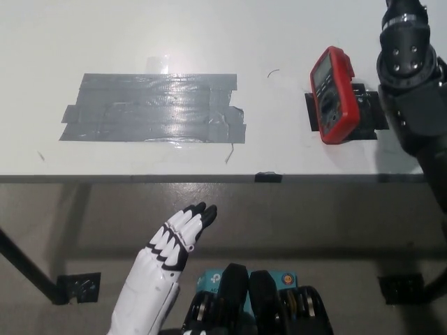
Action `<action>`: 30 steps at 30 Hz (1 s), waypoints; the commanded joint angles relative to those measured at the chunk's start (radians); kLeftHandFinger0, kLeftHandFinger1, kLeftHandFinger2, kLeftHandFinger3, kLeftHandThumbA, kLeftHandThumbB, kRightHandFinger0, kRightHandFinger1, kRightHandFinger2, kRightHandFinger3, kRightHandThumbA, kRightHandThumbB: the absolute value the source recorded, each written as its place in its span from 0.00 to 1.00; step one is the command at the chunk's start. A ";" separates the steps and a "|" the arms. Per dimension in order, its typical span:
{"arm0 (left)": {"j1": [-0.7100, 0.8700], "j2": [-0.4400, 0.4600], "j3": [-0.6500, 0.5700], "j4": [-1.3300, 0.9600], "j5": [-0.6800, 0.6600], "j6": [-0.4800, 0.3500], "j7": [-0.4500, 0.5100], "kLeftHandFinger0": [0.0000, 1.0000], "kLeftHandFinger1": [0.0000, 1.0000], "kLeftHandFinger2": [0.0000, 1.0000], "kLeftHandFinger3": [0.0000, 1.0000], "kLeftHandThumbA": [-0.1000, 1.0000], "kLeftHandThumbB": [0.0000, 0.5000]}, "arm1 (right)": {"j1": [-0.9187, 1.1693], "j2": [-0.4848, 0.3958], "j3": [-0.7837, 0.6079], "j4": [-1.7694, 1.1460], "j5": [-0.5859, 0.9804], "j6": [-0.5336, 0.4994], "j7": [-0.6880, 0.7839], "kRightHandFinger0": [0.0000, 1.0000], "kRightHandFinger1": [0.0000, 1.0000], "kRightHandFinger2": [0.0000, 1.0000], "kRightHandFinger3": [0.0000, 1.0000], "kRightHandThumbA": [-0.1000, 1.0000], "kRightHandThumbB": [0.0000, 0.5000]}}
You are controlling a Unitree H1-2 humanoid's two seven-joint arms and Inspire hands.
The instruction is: The robot first picks the multimeter with right hand and then unfolds the black stand on the back of it using left hand
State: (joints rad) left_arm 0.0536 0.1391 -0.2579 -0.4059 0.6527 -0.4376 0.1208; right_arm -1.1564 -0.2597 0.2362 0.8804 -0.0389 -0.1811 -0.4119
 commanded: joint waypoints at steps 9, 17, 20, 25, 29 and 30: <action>-0.349 0.043 0.149 0.204 -0.162 0.136 -0.043 1.00 1.00 1.00 1.00 1.00 0.38 | 0.128 -0.209 -0.118 -1.294 -0.059 0.265 0.219 1.00 1.00 1.00 1.00 0.90 0.66; -0.368 0.045 0.173 0.254 -0.244 0.191 -0.080 1.00 1.00 1.00 1.00 1.00 0.27 | 0.563 -0.109 -0.106 -1.597 -0.137 0.227 0.178 1.00 1.00 1.00 1.00 0.87 0.52; -0.330 0.051 0.172 0.254 -0.260 0.193 -0.089 1.00 1.00 1.00 1.00 1.00 0.26 | 0.741 -0.055 -0.079 -1.600 -0.100 0.184 0.143 1.00 1.00 1.00 1.00 0.81 0.49; -0.210 0.044 0.158 0.245 -0.278 0.173 -0.096 1.00 1.00 1.00 1.00 1.00 0.28 | 0.976 -0.017 -0.043 -1.523 -0.168 0.091 0.118 1.00 1.00 1.00 1.00 0.79 0.42; -0.100 0.023 0.151 0.235 -0.306 0.180 -0.098 1.00 1.00 1.00 1.00 1.00 0.35 | 1.085 0.014 -0.001 -1.332 -0.163 0.002 0.096 1.00 1.00 1.00 1.00 0.75 0.46; -0.074 0.018 0.152 0.236 -0.323 0.186 -0.099 1.00 1.00 1.00 1.00 1.00 0.36 | 1.103 0.030 0.013 -1.242 -0.118 -0.009 0.100 1.00 1.00 1.00 1.00 0.73 0.46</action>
State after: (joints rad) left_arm -0.1397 0.1481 -0.1534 -0.1845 0.5702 -0.3641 0.0938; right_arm -0.2673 -0.2525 0.2383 -0.1321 -0.0714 -0.0714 -0.3522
